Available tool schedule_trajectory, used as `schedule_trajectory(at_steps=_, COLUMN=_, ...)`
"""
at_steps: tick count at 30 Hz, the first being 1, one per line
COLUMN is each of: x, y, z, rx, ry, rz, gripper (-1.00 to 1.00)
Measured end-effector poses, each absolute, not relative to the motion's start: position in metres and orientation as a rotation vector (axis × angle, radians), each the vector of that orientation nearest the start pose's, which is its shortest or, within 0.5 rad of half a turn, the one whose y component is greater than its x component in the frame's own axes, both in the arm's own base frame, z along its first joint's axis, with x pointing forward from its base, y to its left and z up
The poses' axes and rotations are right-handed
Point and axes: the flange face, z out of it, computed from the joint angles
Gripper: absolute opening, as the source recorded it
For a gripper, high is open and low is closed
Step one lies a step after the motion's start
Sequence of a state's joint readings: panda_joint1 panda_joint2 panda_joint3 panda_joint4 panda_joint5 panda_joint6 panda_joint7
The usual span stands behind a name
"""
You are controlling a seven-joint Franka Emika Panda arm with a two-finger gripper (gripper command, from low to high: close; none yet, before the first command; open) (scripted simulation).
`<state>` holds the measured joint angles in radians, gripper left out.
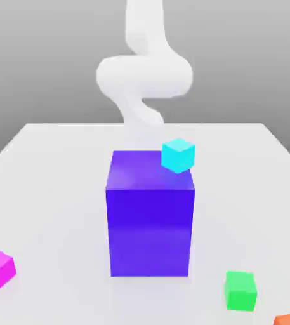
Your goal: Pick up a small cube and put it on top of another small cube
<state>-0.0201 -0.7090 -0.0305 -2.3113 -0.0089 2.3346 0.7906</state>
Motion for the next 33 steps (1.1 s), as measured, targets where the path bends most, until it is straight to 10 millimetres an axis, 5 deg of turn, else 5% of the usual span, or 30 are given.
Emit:
schedule_trajectory(at_steps=6, x=0.44, y=-0.09, z=0.579, rx=-2.536, ry=1.28, rz=-0.774, gripper=0.0)
schedule_trajectory(at_steps=13, x=0.466, y=-0.172, z=0.454, rx=-2.57, ry=1.49, rz=-0.541, gripper=0.0)
schedule_trajectory(at_steps=20, x=0.44, y=-0.258, z=0.323, rx=-2.544, ry=1.725, rz=-0.285, gripper=0.0)
schedule_trajectory(at_steps=27, x=0.387, y=-0.304, z=0.197, rx=-2.515, ry=1.876, rz=-0.024, gripper=0.0)
schedule_trajectory(at_steps=31, x=0.381, y=-0.308, z=0.143, rx=-2.511, ry=1.889, rz=-0.002, gripper=0.0)
schedule_trajectory(at_steps=32, x=0.38, y=-0.308, z=0.133, rx=-2.51, ry=1.891, rz=-0.001, gripper=-1.0)
schedule_trajectory(at_steps=33, x=0.38, y=-0.308, z=0.133, rx=-2.51, ry=1.891, rz=-0.001, gripper=-1.0)
